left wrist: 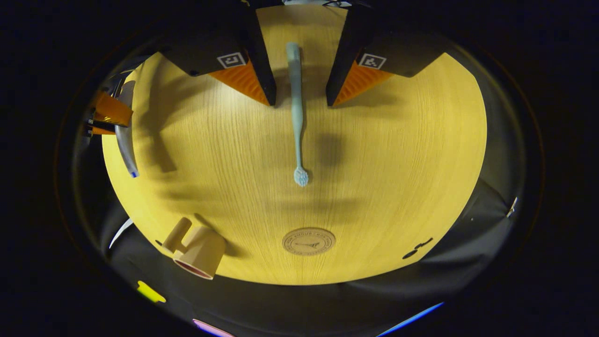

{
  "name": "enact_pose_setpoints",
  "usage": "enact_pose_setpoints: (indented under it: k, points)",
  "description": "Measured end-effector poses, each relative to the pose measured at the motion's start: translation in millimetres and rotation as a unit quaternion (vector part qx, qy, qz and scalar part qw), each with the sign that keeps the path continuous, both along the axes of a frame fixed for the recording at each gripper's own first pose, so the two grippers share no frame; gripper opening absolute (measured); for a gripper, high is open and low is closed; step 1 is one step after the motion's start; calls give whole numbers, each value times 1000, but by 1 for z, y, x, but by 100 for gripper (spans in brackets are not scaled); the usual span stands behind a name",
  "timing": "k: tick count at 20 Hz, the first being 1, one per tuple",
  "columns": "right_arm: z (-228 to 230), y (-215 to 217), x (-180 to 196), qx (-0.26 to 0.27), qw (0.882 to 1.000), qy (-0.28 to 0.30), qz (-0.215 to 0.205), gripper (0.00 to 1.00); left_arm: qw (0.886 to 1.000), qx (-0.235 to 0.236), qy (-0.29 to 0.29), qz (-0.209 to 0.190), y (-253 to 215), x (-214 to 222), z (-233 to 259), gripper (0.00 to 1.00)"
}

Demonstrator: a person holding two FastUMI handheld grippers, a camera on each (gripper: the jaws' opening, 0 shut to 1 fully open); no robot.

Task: Put the toothbrush and toothpaste on the desktop into the cup, then pick up the cup and place it on the coaster on the desktop.

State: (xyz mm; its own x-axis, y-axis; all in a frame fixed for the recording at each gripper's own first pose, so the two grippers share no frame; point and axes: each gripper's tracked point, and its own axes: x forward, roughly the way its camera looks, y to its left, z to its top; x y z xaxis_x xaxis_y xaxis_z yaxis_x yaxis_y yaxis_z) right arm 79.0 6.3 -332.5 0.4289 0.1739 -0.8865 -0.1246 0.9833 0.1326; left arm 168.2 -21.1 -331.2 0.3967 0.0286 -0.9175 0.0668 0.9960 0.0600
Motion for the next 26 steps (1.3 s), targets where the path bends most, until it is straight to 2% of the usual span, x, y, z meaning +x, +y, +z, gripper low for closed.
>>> enact_pose_setpoints:
  k: [2,5,9,14,18,23,26]
  points:
    - [5,1,-1,3,1000,-8,1,33,1000,3,13,-16,-2,2,2,61]
    - [10,6,2,16,1000,-11,5,33,1000,2,24,-17,-5,6,2,16]
    - [22,4,8,13,999,-30,14,33,1000,-8,20,-20,-6,6,4,7]
    - [39,-2,41,8,998,-63,8,33,999,-31,10,-10,-11,3,6,6]
    - [72,-5,85,10,992,-123,-3,33,999,-29,-16,-14,-11,2,14,6]
    - [116,6,137,23,976,-214,-5,33,998,-46,-51,-4,-13,1,31,7]
    - [144,19,171,43,955,-295,-12,33,995,-63,-81,0,-18,4,50,6]
